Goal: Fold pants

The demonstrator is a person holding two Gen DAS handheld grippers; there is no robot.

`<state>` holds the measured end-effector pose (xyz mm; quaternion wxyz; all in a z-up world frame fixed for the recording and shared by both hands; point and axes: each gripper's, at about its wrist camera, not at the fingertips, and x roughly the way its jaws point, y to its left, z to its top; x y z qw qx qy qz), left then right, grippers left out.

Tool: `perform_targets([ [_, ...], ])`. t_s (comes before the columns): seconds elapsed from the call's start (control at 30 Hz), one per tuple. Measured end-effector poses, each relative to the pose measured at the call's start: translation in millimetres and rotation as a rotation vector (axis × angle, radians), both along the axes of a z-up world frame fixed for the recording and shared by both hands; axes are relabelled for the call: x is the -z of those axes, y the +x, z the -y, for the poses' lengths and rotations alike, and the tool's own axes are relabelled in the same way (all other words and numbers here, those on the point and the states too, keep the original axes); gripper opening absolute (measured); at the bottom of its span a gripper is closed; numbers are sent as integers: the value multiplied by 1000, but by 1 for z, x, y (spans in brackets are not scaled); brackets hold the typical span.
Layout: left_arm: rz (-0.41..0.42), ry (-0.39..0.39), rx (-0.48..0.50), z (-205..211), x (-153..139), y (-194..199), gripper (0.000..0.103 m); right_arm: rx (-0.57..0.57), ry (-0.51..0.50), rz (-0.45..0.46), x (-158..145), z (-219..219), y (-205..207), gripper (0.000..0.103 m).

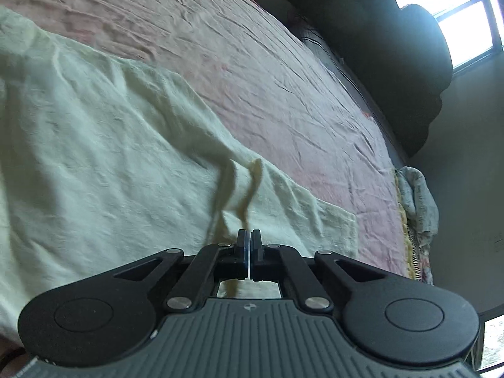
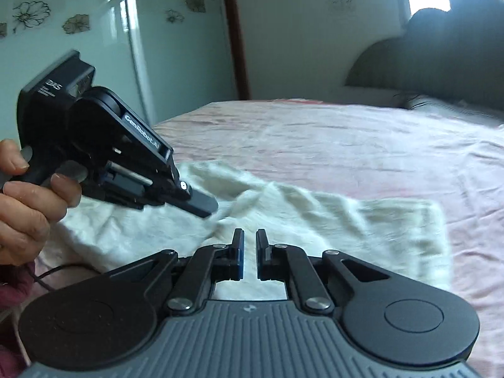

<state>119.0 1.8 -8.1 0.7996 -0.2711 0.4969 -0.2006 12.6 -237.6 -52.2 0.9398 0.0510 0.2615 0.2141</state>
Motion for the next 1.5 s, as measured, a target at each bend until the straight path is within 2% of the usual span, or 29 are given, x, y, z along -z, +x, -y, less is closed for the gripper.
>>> perform_targets([
  [0.1, -33, -84, 53, 0, 2, 0, 2, 23, -112, -22, 4, -12, 1, 8],
  [0.13, -35, -87, 65, 2, 1, 0, 10, 9, -142, -13, 3, -14, -3, 9],
  [0.2, -35, -83, 73, 6, 0, 1, 26, -30, -221, 19, 1, -23, -12, 20],
  [0.23, -39, -93, 74, 6, 1, 0, 32, -48, -273, 46, 1, -30, -19, 40],
  [0.27, -48, -108, 75, 6, 3, 1, 36, -61, -330, 76, 1, -38, -25, 67],
  [0.3, -57, -120, 74, 6, 4, 0, 45, -76, -387, 111, 4, -46, -31, 73],
  [0.33, -66, -127, 71, 6, 5, 0, 52, -91, -442, 153, 5, -55, -37, 70],
  [0.37, -74, -127, 69, 6, 6, -2, 54, -100, -494, 176, 6, -63, -40, 70],
  [0.53, -105, -161, 71, -1, 9, -2, 58, -104, -704, 214, 15, -88, -38, 70],
  [0.73, -137, -189, 84, -6, 10, -3, 62, -60, -814, 188, 25, -91, -32, 70],
  [0.9, -225, -260, 139, 0, 22, -5, 67, 71, -793, 231, 16, -77, -28, 71],
  [1.1, -261, -233, 116, 16, 38, 3, 68, 90, -739, 194, 14, -62, -24, 71],
  [1.17, -279, -249, 119, 20, 43, 6, 67, 92, -716, 179, 13, -58, -24, 71],
  [1.23, -303, -264, 114, 21, 47, 7, 50, 82, -698, 172, 10, -54, -27, 71],
  [1.33, -285, -263, 132, 25, 45, 7, 34, -14, -657, 149, 10, -55, -34, 71],
  [1.43, -238, -238, 144, 30, 36, 4, 27, -45, -689, 129, 18, -63, -29, 70],
  [1.5, -209, -239, 157, 30, 30, 2, 27, -46, -665, 134, 19, -65, -18, 61],
])
